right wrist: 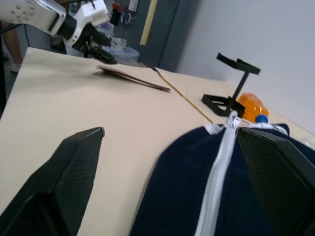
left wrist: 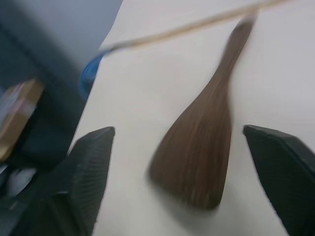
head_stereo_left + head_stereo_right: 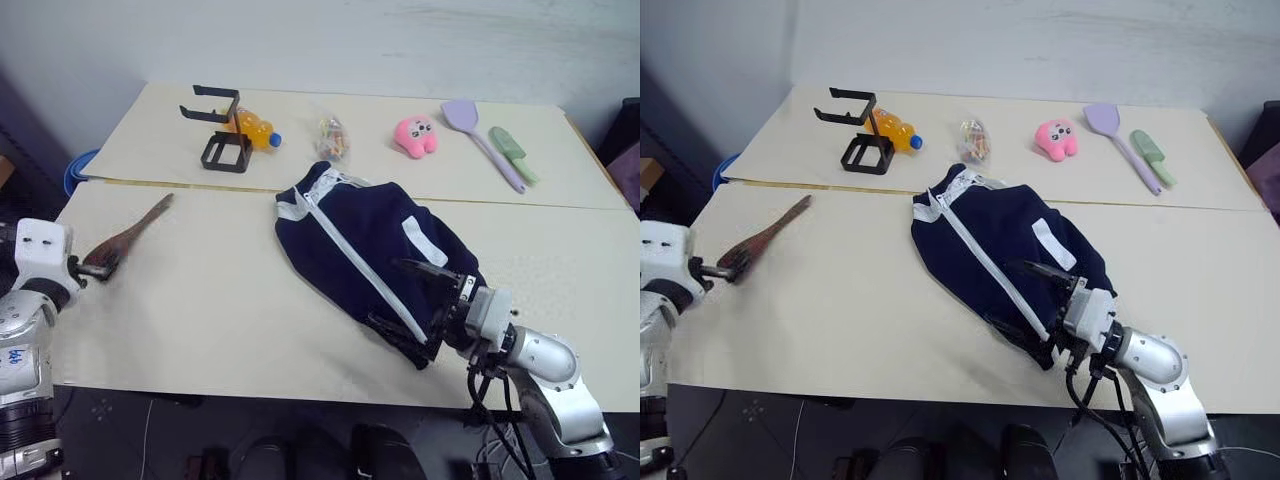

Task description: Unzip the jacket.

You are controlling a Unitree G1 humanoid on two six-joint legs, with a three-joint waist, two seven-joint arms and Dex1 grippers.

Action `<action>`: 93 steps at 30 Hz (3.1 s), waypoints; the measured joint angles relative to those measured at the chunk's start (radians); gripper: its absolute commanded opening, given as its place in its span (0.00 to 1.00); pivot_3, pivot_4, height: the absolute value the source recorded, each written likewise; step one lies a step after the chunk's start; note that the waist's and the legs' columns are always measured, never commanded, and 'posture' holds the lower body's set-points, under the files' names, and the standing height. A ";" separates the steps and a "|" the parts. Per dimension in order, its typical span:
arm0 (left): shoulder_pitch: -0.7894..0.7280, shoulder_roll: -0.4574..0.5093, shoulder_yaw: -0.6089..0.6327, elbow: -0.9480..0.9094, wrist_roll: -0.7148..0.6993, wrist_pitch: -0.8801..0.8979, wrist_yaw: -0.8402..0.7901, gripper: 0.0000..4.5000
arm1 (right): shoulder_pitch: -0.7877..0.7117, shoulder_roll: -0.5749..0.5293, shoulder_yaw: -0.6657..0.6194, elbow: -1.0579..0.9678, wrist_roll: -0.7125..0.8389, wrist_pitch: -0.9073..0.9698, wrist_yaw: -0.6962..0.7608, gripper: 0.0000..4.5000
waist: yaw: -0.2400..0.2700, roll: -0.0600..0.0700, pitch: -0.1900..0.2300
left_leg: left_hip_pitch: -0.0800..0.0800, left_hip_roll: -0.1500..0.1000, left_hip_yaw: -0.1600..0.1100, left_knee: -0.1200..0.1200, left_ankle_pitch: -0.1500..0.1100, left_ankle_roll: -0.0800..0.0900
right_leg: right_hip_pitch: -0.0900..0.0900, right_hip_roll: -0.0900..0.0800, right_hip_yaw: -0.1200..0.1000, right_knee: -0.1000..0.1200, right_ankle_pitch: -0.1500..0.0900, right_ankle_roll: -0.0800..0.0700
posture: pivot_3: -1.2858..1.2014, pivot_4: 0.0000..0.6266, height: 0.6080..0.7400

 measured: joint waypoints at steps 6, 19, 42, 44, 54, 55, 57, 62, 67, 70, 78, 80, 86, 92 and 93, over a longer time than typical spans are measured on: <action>-0.020 0.063 -0.200 -0.043 -0.003 -0.337 -0.339 1.00 | 0.044 -0.057 0.035 -0.139 -0.090 0.285 -0.131 1.00 | -0.001 0.001 0.000 | 0.000 0.000 0.003 0.000 0.000 0.000 | 0.000 0.001 0.000 -0.001 0.000 0.000 | 0.52 0.24 1.00; -0.698 -0.206 -0.761 0.727 0.480 -0.775 -0.311 1.00 | 0.116 -0.038 0.116 -0.201 -0.386 0.541 -0.401 0.64 | 0.026 -0.001 0.001 | -0.007 -0.012 0.002 0.001 0.004 0.010 | -0.001 0.002 -0.010 -0.004 0.004 0.008 | 0.52 0.24 1.00; -0.467 -0.123 -0.694 0.356 0.011 -0.296 -1.084 0.01 | 0.290 -0.137 -0.328 -0.213 0.134 0.389 0.021 0.00 | -0.009 0.001 0.002 | -0.010 -0.010 -0.003 0.003 0.006 0.015 | 0.003 0.002 -0.012 -0.012 0.008 0.014 | 0.52 0.24 1.00; -0.359 -0.002 -0.693 0.101 -0.084 -0.081 -1.089 0.01 | 0.315 -0.194 -0.374 -0.196 0.200 0.422 0.101 0.00 | -0.008 0.001 0.003 | -0.010 -0.010 -0.005 0.005 0.006 0.014 | 0.004 0.002 -0.012 -0.011 0.008 0.014 | 0.52 0.24 1.00; -0.078 0.187 -0.620 -0.432 -0.278 0.233 -1.022 0.00 | 0.452 -0.317 -0.470 -0.187 0.290 0.508 0.313 0.15 | 0.025 0.006 0.005 | -0.009 -0.009 -0.018 0.013 0.000 0.013 | 0.015 -0.006 -0.010 -0.018 0.006 0.011 | 0.52 0.24 1.00; -0.065 0.190 -0.602 -0.451 -0.284 0.243 -1.004 0.06 | 0.468 -0.324 -0.467 -0.188 0.279 0.507 0.326 0.21 | 0.026 0.006 0.005 | -0.008 -0.009 -0.018 0.012 0.000 0.013 | 0.016 -0.006 -0.010 -0.018 0.006 0.011 | 0.52 0.24 1.00; -0.035 0.191 -0.590 -0.464 -0.281 0.252 -0.963 0.17 | 0.499 -0.318 -0.451 -0.186 0.235 0.469 0.347 0.36 | 0.026 0.007 0.005 | -0.008 -0.009 -0.019 0.012 0.000 0.012 | 0.017 -0.006 -0.012 -0.018 0.006 0.011 | 0.52 0.24 1.00; 0.029 0.270 -0.557 -0.476 -0.354 0.362 -0.976 0.53 | 0.614 -0.301 -0.454 -0.198 0.265 0.527 0.358 0.75 | 0.025 0.008 0.005 | -0.008 -0.008 -0.019 0.013 0.000 0.012 | 0.017 -0.001 -0.012 -0.017 0.006 0.010 | 0.52 0.24 1.00; -0.059 0.295 -0.438 -0.407 -0.502 0.513 -0.976 0.67 | 0.617 -0.315 -0.604 -0.218 0.478 0.704 0.328 1.00 | 0.026 0.008 0.006 | -0.006 -0.008 -0.021 0.013 0.000 0.012 | 0.019 -0.007 -0.012 -0.019 0.005 0.009 | 0.52 0.24 1.00; -0.184 0.250 -0.433 -0.262 -0.459 0.475 -0.919 0.71 | 0.529 -0.323 -0.658 -0.209 0.590 0.773 0.282 1.00 | 0.027 0.009 0.005 | -0.005 -0.009 -0.021 0.013 -0.001 0.011 | 0.019 -0.007 -0.013 -0.018 0.005 0.009 | 0.52 0.24 1.00; -0.419 0.041 -0.592 0.147 -0.102 0.183 -0.671 0.99 | 0.060 -0.325 -0.393 0.056 0.318 0.707 0.034 1.00 | 0.023 0.007 0.006 | -0.008 -0.011 -0.012 0.012 -0.001 0.012 | 0.013 0.001 -0.016 -0.012 0.005 0.009 | 0.52 0.24 1.00; -0.439 -0.002 -0.619 0.188 -0.072 0.153 -0.666 0.99 | -0.027 -0.317 -0.305 0.141 0.230 0.684 -0.003 1.00 | 0.024 0.007 0.006 | -0.012 -0.011 -0.011 0.012 -0.001 0.012 | 0.008 0.002 -0.018 -0.010 0.005 0.009 | 0.52 0.24 1.00; -0.448 -0.066 -0.647 0.234 -0.049 0.129 -0.693 0.71 | -0.184 -0.237 -0.127 0.330 0.096 0.630 -0.001 0.71 | 0.025 0.006 0.006 | -0.019 -0.012 -0.010 0.016 0.001 0.014 | 0.000 0.002 -0.017 -0.005 0.006 0.011 | 0.52 0.24 1.00; -0.463 -0.154 -0.585 0.288 -0.046 0.101 -0.591 0.28 | -0.316 -0.153 -0.101 0.489 -0.046 0.426 -0.072 0.24 | 0.024 0.006 0.006 | -0.018 -0.012 -0.009 0.017 0.004 0.015 | 0.001 0.000 -0.014 -0.005 0.008 0.014 | 0.52 0.24 1.00; -0.467 -0.169 -0.569 0.291 -0.046 0.094 -0.563 0.21 | -0.337 -0.153 -0.099 0.516 -0.072 0.384 -0.076 0.16 | 0.023 0.006 0.006 | -0.018 -0.012 -0.009 0.017 0.004 0.015 | 0.001 0.000 -0.015 -0.004 0.008 0.014 | 0.52 0.24 1.00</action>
